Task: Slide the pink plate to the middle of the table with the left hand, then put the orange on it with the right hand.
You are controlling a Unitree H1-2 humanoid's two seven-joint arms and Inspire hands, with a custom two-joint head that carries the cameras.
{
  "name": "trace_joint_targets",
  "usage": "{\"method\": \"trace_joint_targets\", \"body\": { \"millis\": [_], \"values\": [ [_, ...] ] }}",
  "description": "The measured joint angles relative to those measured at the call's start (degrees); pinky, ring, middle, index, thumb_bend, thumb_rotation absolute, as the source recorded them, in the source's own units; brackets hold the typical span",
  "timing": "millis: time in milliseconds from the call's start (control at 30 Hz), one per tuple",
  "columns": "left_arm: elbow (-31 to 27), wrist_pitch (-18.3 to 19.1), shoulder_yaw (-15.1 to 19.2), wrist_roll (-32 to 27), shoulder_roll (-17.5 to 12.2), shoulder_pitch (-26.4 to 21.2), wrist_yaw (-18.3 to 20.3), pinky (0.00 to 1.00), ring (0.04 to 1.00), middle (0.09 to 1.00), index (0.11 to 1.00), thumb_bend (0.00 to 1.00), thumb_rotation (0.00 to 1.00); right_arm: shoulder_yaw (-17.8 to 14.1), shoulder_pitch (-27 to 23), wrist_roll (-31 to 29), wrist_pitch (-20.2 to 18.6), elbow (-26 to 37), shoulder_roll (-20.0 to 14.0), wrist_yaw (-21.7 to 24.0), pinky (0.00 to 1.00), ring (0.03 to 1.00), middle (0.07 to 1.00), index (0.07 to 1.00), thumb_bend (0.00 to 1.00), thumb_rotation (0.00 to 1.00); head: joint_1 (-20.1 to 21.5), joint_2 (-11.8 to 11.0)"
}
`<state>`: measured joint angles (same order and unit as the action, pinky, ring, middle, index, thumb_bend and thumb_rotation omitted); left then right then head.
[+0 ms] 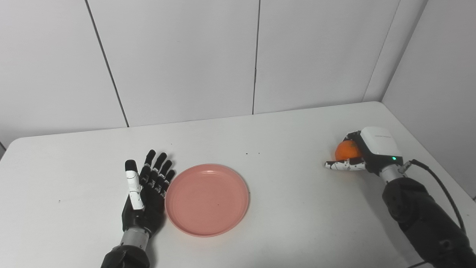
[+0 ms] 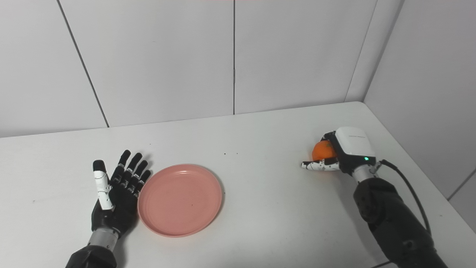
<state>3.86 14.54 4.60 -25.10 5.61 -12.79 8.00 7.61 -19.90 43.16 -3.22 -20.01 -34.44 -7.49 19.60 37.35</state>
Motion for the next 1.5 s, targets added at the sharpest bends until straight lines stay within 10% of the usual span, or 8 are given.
{"method": "trace_joint_targets", "body": {
  "millis": [700,1500],
  "values": [
    [-0.65,0.36,-0.31,0.16,0.40,0.29,-0.65,1.00,0.973,0.967,1.000,0.86,0.89,1.49,-0.09,-1.52,0.02,0.83,-1.53,0.97,0.09,0.144,0.205,0.239,0.67,0.35,-1.49,0.18],
    [-1.29,0.39,-2.39,2.53,3.94,0.94,-2.66,1.00,0.952,0.947,1.000,0.86,0.89,-2.26,-1.03,-5.40,0.41,20.05,-2.12,7.63,0.11,0.156,0.217,0.242,0.67,0.39,-10.02,0.97]
  ]
}}
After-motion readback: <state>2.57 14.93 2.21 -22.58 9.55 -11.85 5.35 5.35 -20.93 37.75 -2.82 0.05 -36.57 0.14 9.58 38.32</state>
